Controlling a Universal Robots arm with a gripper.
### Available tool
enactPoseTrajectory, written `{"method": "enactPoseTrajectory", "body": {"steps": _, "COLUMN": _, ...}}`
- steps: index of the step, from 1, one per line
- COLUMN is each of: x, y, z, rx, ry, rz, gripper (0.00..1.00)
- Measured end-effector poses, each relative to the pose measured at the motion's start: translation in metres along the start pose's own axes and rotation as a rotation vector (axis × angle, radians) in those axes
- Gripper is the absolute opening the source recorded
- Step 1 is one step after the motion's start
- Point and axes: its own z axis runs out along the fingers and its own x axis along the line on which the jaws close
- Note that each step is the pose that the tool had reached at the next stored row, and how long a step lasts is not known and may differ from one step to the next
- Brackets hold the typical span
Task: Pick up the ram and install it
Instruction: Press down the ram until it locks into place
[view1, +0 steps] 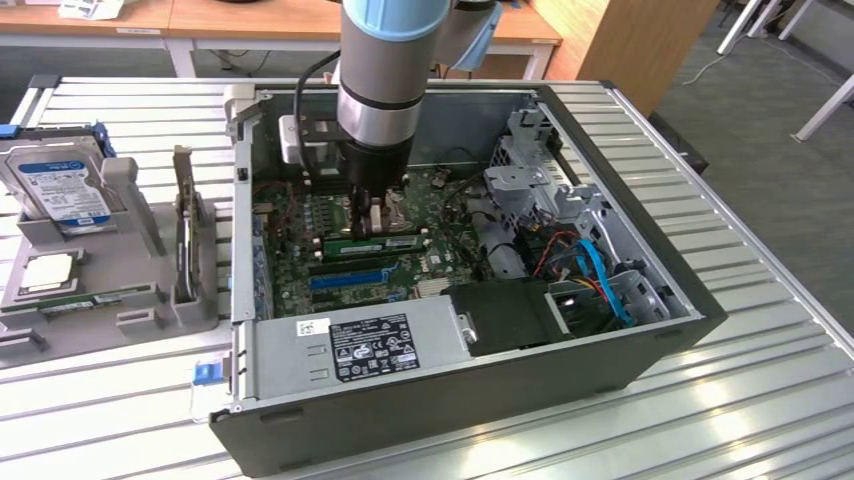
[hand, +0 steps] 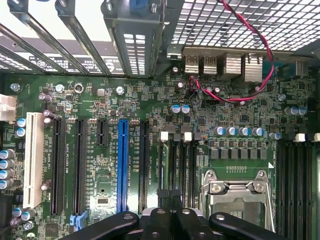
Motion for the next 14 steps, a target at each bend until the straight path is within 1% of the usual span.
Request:
{"method": "enactPoseTrajectory", "body": {"steps": 6, "x": 0.0003, "y": -0.0001, "z": 0.0035, "rx": -0.0001, "ry": 0.0001, "rz": 0.000, "gripper": 0.10}}
{"method": "enactPoseTrajectory", "body": {"steps": 14, "x": 0.0004, "y": -0.0002, "z": 0.0048, "rx": 0.0001, "ry": -0.0002, "rz": 0.000, "gripper": 0.10}}
